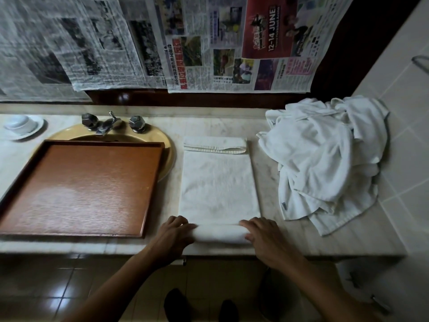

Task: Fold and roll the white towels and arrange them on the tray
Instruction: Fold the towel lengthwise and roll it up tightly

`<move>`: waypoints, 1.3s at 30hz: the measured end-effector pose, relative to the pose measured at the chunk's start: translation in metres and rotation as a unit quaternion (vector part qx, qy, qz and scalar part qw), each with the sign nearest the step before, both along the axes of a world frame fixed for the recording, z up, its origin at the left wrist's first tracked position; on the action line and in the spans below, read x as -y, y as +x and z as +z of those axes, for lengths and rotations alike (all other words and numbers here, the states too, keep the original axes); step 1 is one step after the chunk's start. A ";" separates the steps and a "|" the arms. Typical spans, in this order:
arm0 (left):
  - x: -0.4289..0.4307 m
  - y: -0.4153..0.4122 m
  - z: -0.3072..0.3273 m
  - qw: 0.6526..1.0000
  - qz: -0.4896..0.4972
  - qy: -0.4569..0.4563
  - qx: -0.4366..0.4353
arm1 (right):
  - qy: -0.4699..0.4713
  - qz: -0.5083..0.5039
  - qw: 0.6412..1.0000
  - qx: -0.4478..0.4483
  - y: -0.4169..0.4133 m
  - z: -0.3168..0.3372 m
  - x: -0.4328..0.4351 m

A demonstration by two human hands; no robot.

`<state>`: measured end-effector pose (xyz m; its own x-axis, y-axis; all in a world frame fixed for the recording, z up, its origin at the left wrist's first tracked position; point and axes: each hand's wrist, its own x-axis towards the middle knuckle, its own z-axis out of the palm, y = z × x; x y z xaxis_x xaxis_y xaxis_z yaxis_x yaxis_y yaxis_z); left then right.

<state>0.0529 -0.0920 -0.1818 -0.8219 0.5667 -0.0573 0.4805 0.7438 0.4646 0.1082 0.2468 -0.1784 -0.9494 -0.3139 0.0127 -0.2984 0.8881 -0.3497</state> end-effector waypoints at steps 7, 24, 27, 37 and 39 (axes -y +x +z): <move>-0.004 -0.015 0.010 0.990 0.068 0.034 0.115 | -0.019 -0.033 0.990 -0.133 0.017 -0.013 0.030; -0.057 0.003 0.001 0.989 0.024 -0.077 -0.126 | 0.106 -0.003 0.992 -0.074 -0.014 -0.012 0.034; -0.054 -0.009 -0.002 0.989 0.023 -0.092 -0.112 | 0.108 -0.001 0.992 -0.068 -0.026 -0.003 0.030; -0.044 0.010 0.002 0.993 0.004 -0.084 -0.079 | 0.114 0.016 0.993 0.007 -0.014 0.001 0.020; -0.042 0.016 0.002 0.994 0.011 -0.082 -0.065 | 0.097 0.019 0.995 0.003 -0.010 0.000 0.017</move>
